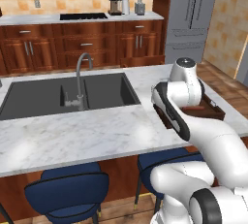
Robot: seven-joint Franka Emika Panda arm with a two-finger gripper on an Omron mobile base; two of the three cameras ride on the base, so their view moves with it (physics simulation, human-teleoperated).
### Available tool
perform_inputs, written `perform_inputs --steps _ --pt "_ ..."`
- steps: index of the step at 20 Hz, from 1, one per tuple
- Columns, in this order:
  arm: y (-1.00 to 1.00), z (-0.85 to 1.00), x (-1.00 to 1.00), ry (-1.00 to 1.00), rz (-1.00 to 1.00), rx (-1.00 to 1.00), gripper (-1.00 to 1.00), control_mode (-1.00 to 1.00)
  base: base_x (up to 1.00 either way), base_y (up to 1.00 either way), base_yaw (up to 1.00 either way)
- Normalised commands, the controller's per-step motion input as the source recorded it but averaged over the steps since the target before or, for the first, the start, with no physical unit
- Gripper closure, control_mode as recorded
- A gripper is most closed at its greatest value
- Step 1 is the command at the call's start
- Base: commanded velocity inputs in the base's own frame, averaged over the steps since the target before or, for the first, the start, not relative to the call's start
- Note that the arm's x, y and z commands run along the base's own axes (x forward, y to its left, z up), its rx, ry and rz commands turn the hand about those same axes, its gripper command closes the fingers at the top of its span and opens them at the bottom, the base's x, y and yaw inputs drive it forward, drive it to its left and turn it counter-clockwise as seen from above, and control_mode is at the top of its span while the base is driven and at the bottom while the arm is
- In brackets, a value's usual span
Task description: Take the tongs from the drawer on the right and place them on the dining counter next to the tray containing the hot dog.
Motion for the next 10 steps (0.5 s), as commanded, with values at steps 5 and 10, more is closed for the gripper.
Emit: perform_inputs --steps 5,10 --pt "0.0 0.0 0.13 0.0 0.02 0.0 1.0 -1.0 0.0 0.0 0.0" --pt "0.0 0.0 0.54 0.07 0.11 0.0 1.0 -1.0 0.0 0.0 0.0"
